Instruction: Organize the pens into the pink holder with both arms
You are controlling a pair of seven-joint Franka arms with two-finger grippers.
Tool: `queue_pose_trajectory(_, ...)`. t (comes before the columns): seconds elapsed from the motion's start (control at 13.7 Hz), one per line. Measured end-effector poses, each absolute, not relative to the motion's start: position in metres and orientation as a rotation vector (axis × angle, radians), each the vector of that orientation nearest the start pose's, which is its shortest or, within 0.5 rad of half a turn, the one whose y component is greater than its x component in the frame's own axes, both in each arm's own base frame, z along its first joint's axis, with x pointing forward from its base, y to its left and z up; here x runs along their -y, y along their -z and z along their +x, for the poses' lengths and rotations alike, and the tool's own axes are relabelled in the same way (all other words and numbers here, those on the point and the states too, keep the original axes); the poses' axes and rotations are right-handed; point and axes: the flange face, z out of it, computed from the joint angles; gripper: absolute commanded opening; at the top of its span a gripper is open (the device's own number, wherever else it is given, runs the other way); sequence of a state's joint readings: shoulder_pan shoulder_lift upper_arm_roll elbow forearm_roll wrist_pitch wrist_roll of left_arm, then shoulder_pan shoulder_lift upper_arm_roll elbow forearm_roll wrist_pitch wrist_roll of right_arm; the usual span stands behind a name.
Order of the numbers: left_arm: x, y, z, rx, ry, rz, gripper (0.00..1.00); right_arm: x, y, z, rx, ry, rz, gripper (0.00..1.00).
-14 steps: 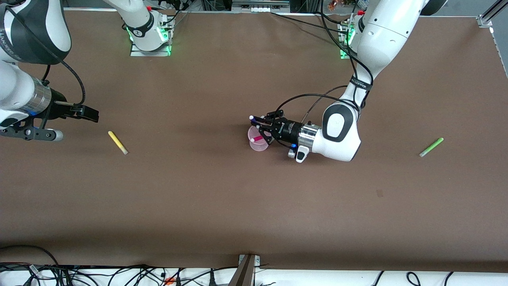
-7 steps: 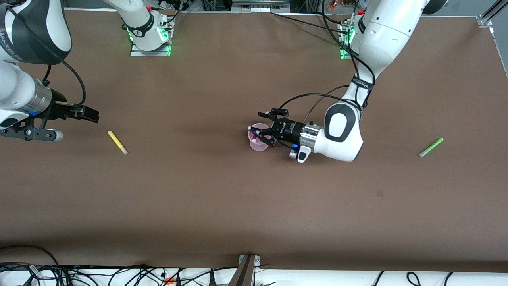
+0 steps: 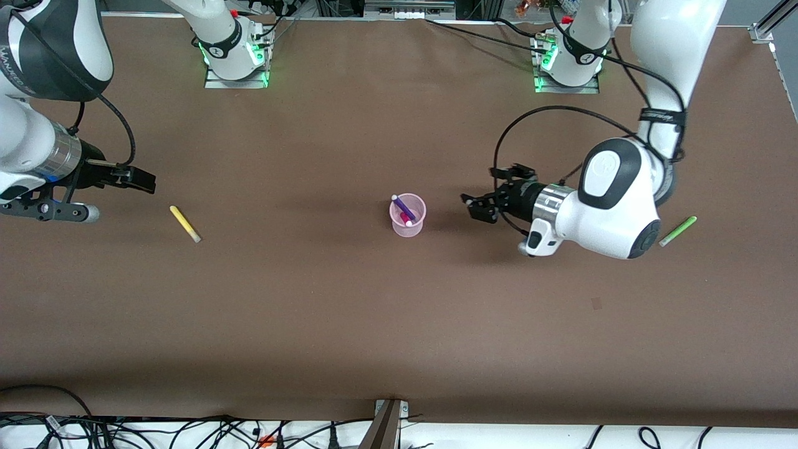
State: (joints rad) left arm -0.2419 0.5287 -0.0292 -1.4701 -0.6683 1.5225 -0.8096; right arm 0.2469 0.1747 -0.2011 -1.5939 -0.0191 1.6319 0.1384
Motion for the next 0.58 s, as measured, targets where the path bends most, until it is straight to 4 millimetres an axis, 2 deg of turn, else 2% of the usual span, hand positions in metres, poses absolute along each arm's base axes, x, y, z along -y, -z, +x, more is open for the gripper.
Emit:
queue_pose_trajectory(0.15, 0.225, -0.377, 0.616, 0.845, -1.035, -3.070, 1.00, -0.034, -0.519, 0.600, -0.143, -0.203, -3.198, 1.00)
queue_pose_trajectory(0.44, 0.191, -0.389, 0.625, 0.384, -0.687, -3.025, 1.00, -0.034, -0.520, 0.600, -0.143, -0.199, -3.198, 1.00)
queue_pose_trajectory(0.58, 0.176, -0.412, 0.628, 0.185, -0.559, -3.000, 1.00, -0.034, -0.520, 0.600, -0.143, -0.198, -3.198, 1.00)
